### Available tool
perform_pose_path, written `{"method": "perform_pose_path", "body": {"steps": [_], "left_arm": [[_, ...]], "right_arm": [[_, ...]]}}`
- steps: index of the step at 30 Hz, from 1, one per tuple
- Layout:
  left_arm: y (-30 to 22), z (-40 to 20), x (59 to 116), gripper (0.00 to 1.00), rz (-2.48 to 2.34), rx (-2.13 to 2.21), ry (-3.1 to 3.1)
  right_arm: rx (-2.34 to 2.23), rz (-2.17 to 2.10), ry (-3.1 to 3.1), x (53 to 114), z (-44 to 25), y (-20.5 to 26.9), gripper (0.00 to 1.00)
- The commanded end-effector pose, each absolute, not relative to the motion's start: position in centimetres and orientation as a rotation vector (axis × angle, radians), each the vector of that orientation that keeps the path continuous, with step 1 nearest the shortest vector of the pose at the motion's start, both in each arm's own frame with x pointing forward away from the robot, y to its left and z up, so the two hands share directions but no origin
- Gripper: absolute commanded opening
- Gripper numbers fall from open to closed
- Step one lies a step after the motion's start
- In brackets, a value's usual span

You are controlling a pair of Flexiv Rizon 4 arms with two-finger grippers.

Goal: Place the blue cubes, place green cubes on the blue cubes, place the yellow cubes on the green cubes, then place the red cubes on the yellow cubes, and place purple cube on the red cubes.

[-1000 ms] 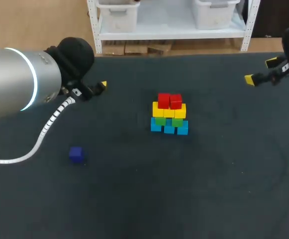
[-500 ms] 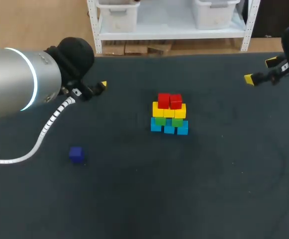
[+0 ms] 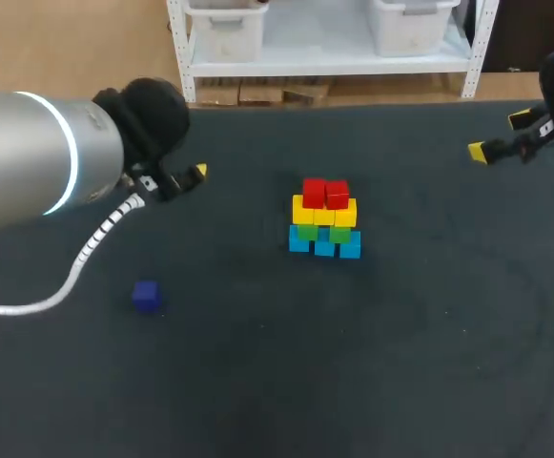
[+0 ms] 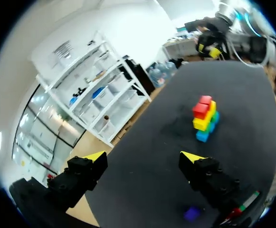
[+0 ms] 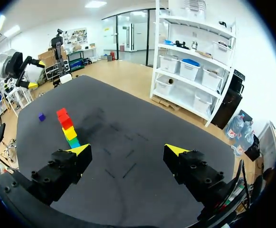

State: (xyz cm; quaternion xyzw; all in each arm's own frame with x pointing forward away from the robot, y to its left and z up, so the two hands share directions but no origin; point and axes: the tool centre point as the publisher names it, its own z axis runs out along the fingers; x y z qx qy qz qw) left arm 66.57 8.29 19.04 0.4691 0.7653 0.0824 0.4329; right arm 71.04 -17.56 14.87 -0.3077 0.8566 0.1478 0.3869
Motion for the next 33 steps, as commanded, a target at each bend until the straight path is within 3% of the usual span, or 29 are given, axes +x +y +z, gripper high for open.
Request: {"method": "perform_pose_path", "body": {"steps": [1,9,21,33], "left_arm": [[8.1,20.7,63.7,1.0,0.257,1.458,1.963],[9.9,18.1,60.2,1.0,0.119,1.76,2.132],[12.5,13.9,55.4,1.0,-0.454,2.051,2.174],[12.9,10.2,53.2,1.0,-0.412,2.105,2.292]], "right_arm": [[-0.786,0.382,2.179,71.1,14.8,-17.6,1.0],[-0.786,0.382,2.179,71.1,14.8,-17.6,1.0],[-0.786,0.382,2.179,71.1,14.8,-17.6,1.0],[-0.786,0.382,2.179,71.1,14.8,-17.6,1.0]]}}
